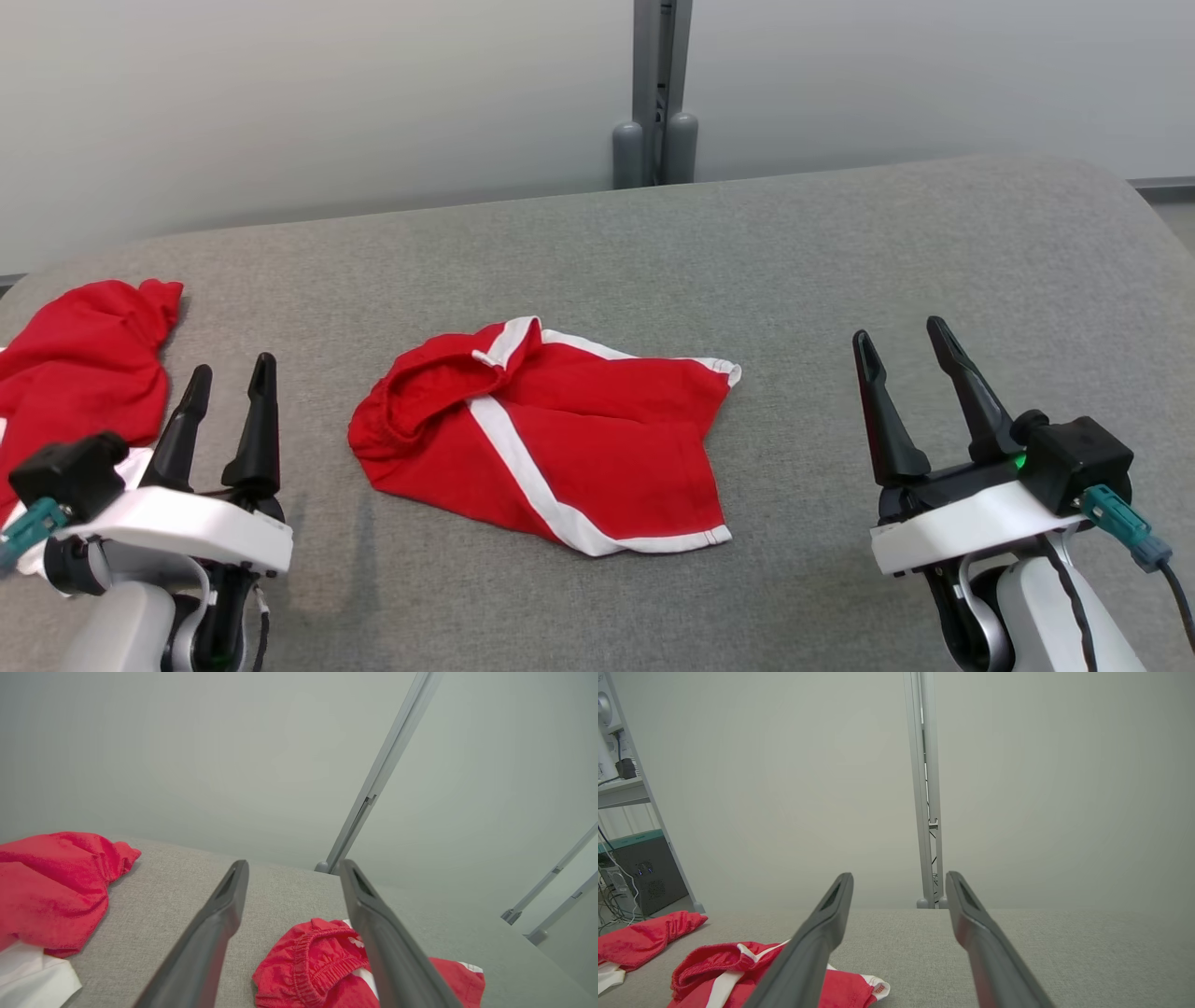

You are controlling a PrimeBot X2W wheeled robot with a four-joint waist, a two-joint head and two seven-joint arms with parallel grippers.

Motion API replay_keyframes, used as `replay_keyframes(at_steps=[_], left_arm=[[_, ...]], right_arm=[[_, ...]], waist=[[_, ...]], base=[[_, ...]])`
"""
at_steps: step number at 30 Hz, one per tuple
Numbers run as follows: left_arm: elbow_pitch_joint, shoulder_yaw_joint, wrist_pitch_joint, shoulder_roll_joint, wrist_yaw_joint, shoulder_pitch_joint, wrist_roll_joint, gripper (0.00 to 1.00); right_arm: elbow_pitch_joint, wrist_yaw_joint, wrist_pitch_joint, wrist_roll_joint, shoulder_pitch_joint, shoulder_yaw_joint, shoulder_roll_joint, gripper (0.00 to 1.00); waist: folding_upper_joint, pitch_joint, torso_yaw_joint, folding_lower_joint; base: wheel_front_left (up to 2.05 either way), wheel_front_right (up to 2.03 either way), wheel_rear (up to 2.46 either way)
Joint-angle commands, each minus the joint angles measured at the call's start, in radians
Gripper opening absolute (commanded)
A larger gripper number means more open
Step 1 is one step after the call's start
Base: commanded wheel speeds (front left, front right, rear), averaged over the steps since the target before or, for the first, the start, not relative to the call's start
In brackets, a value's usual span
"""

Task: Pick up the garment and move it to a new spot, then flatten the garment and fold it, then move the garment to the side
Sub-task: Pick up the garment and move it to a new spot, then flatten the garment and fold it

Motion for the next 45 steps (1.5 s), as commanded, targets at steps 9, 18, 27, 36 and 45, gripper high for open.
replay_keyframes(at_steps=[9,18,27,36,45], left_arm=[[-0.199,0.018,-0.062,-0.004,0.11,0.136,0.19,1.0],[-0.274,0.087,-0.063,-0.108,0.104,0.239,0.3,1.0],[-0.269,0.119,-0.063,-0.168,0.071,0.27,0.405,1.0],[-0.25,0.148,-0.063,-0.201,0.035,0.273,0.436,1.0],[-0.234,0.166,-0.063,-0.219,0.02,0.269,0.453,1.0]], right_arm=[[-0.003,0.002,-0.005,0.017,0.044,-0.019,-0.017,1.0],[0.025,0.002,-0.005,0.009,0.083,-0.04,-0.03,1.0],[0.049,0.002,-0.005,0.0,0.079,-0.041,-0.027,1.0],[0.055,0.002,-0.005,0.0,0.08,-0.039,-0.022,1.0],[0.058,0.002,-0.005,0.004,0.079,-0.033,-0.021,1.0]], waist=[[0.0,-0.014,0.042,0.0],[0.0,-0.028,0.059,0.0],[0.0,-0.033,0.056,0.0],[0.0,-0.04,0.057,0.0],[0.0,-0.044,0.058,0.0]], base=[[0.0,0.0,0.0],[0.0,0.0,0.0],[0.0,0.0,0.0],[0.0,0.0,0.0],[0.0,0.0,0.0]])
